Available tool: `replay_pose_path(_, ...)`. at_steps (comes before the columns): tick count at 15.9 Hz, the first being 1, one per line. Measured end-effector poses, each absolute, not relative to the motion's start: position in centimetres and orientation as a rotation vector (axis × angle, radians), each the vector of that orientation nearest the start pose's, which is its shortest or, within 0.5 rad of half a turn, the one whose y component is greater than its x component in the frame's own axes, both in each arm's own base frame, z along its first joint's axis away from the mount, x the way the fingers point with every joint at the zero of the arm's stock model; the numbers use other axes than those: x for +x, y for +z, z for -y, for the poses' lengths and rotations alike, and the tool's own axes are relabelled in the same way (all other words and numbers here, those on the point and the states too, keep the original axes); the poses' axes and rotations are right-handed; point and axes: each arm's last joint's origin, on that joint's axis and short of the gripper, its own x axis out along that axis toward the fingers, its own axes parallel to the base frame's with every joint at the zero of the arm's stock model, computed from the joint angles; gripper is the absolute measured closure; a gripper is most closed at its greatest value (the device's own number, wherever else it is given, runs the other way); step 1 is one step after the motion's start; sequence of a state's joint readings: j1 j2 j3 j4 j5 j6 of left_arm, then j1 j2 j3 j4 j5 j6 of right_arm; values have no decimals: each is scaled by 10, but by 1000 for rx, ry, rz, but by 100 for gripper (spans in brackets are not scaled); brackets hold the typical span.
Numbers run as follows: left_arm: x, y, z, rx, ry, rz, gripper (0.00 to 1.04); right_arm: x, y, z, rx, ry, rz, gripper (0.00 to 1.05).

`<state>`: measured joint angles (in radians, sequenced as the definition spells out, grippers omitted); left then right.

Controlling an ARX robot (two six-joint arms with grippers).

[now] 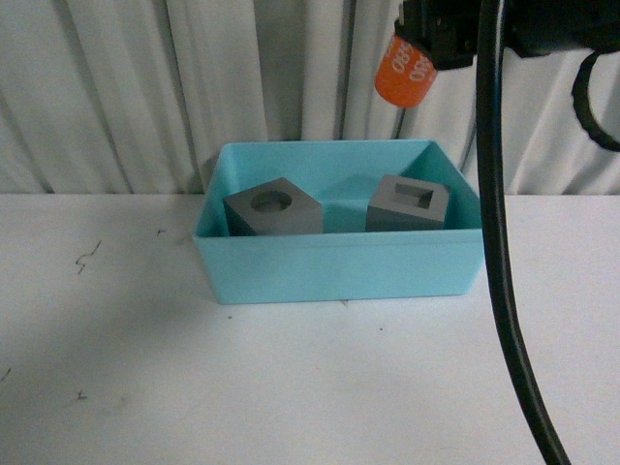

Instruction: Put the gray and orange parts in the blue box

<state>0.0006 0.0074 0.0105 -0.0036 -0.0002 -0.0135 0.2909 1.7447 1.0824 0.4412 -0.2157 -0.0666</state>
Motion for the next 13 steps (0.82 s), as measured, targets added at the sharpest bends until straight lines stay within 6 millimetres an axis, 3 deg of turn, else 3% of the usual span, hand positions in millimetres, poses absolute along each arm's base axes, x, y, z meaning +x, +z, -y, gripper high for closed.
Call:
replay_pose_path(2,98,166,0,-14,1,-1,7,400,208,-125,-59,480,-319,58)
replay_pose_path(3,98,166,0,-14,1,-1,7,411,202,-132,-53,473,-340,58)
replay_pose_path(6,98,166,0,-14,1,-1,7,433,207,-150,-40,448,-326,58)
replay_pose_path(10,98,166,0,-14,1,-1,7,437,172,-164,-17,437,-436,58)
replay_pose_path(13,98,166,0,-14,1,-1,7,436,162,-170,-6,432,-471,58)
